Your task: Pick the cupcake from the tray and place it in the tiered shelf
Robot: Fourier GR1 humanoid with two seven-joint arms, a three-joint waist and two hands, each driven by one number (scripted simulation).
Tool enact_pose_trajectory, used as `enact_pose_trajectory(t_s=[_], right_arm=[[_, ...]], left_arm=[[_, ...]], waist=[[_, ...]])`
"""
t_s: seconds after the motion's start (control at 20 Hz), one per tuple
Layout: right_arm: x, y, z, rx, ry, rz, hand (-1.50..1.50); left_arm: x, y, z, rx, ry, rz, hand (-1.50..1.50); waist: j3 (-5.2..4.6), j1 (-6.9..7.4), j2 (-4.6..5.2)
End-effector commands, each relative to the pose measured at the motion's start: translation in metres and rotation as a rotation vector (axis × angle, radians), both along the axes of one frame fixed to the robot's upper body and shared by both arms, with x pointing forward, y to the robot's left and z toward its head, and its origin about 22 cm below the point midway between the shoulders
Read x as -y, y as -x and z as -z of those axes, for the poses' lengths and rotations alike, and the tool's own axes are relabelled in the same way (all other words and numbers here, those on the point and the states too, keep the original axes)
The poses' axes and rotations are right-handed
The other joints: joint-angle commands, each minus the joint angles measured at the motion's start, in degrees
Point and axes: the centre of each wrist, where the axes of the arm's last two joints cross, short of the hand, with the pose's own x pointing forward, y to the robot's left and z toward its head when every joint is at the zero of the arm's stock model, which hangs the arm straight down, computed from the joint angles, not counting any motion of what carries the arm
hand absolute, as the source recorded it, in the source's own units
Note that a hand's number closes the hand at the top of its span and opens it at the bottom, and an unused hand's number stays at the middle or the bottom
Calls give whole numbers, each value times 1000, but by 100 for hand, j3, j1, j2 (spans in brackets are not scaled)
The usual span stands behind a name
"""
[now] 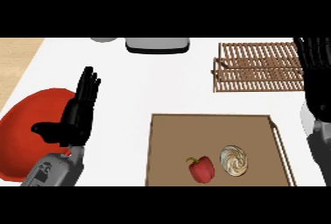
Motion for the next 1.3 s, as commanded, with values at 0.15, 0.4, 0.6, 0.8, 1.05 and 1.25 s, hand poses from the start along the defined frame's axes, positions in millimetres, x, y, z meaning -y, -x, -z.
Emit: enact_pose_trajectory(t_s=[0.15,0.4,0.6,0.8,1.05,1.25], right_arm=[[63,48,26,-64,99,109,150],[131,94,100,-527,272,426,150],[144,138,131,-446,168,307,-150],[162,152,107,-429,245,104,-150],[126,154,68,-506,320,-45,-150],[98,154,32,-551,399,-102,-150]], left_arm=[[-52,29,57,-369,-8,-122,0],[-75,46,77,-598,29,-113,0],[-83,47,69,-636,27,-66,0],[-96,42,71,-629,26,-70,0],[-103,33,57,-634,25,-79,0],[-70,37,69,-642,9,-57,0]], waist=[[-30,-300,-14],[-32,-344,65],[-28,-179,-12],[-38,-185,-17],[-51,-171,-21],[-54,-152,-14]])
